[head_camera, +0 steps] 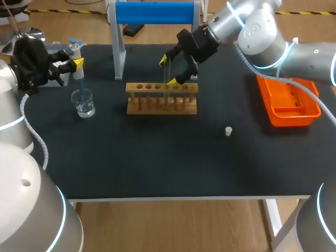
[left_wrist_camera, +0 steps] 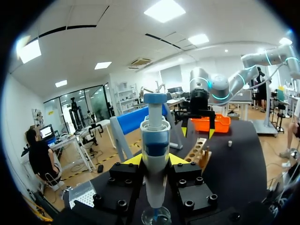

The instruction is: Invert the test tube, pick up the pipette, mount the tip to pipette, aspirate from beaker and dispense into the tube, eject the tip, return the pipette, and cap with the stopper.

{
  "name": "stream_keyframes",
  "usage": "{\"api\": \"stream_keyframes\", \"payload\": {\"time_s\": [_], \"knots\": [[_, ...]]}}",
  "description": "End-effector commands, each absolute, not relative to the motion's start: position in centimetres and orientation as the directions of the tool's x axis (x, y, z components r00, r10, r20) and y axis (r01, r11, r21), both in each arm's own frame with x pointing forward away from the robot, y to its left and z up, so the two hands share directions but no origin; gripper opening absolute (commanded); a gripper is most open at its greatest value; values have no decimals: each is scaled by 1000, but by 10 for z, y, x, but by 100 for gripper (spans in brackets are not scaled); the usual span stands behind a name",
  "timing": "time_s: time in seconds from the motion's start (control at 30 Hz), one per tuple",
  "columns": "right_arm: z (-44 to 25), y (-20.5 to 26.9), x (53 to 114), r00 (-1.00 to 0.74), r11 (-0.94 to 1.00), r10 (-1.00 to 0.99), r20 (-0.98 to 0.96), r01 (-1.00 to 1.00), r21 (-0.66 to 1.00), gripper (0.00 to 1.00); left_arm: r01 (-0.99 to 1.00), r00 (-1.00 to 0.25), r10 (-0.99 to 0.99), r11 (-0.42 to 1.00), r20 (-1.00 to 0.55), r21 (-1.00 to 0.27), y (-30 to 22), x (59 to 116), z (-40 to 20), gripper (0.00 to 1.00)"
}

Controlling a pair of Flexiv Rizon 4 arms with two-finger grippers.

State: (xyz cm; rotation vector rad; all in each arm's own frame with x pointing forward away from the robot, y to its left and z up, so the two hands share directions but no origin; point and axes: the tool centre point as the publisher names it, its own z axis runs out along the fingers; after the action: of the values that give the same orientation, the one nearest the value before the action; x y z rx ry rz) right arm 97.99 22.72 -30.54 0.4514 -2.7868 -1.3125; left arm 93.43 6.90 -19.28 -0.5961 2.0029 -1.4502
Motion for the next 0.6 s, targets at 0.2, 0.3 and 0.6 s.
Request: {"api": "stream_keyframes", "payload": {"time_s": [0.2, 0.3, 0.6], "knots": [[-304, 226, 980, -957, 604, -274, -95, -248, 757, 100, -10, -707, -670, 329, -226, -944, 67, 927, -164, 0], [-304, 226, 980, -957, 604, -274, -95, -248, 757, 100, -8, -703, -670, 340, -237, -940, 64, 926, -156, 0], [-304, 226, 980, -957, 604, -274, -95, -248, 757, 100, -2, -696, -668, 370, -264, -929, 49, 922, -124, 0]]}}
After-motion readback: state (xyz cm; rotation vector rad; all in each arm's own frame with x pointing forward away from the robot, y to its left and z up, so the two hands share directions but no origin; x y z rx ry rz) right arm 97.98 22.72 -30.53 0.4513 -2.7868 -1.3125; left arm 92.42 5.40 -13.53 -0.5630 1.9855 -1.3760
